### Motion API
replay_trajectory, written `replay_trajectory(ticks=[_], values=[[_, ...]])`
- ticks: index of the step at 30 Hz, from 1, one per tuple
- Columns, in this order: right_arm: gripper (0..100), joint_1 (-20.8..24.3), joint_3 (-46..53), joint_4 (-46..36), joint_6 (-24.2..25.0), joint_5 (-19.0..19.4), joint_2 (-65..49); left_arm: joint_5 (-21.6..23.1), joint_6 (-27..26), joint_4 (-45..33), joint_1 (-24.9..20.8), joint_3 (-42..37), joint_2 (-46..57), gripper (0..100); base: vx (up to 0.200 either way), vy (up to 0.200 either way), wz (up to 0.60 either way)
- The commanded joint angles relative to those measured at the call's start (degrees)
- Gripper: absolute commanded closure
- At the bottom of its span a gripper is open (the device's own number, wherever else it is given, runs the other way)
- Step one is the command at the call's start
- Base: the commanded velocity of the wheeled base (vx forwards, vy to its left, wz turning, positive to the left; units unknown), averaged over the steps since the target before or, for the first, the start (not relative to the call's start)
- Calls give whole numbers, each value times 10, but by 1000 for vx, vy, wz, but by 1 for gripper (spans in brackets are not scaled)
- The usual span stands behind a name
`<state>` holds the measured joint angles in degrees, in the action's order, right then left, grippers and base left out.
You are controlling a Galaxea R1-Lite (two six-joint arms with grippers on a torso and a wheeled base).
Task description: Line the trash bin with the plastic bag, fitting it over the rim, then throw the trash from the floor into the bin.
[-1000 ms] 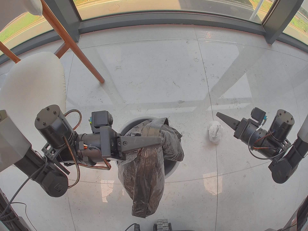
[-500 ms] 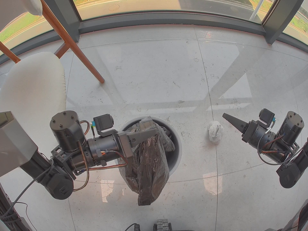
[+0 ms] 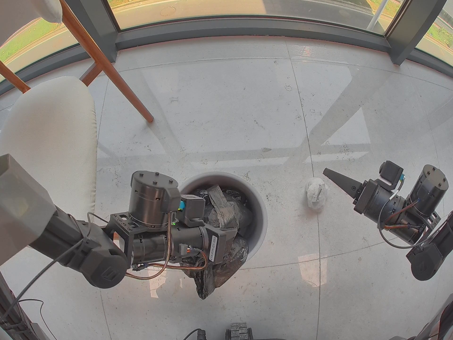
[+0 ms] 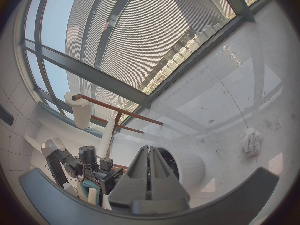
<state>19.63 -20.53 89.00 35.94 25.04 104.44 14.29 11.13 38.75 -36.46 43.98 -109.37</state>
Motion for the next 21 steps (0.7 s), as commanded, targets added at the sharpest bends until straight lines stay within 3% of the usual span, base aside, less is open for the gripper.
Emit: replay_trajectory(ticks=[1,4,11,17,18,21], values=[[100,45,15,-1,4,1,-5,-3,-134,-148,-11,99,43,100,0,0,0],[100,74,27,-1,5,2,-3,-11,-233,-226,-8,134,53,100,0,0,0],[100,106,22,-1,5,3,21,-65,-376,-366,-10,172,91,100,0,0,0],[100,117,-21,-59,5,3,24,-71,-501,-422,-11,204,88,100,0,0,0],[0,117,-32,-78,5,3,22,-71,-524,-429,-11,211,87,100,0,0,0],[0,117,-78,-151,8,3,-3,-72,-582,-472,-12,238,85,100,0,0,0]])
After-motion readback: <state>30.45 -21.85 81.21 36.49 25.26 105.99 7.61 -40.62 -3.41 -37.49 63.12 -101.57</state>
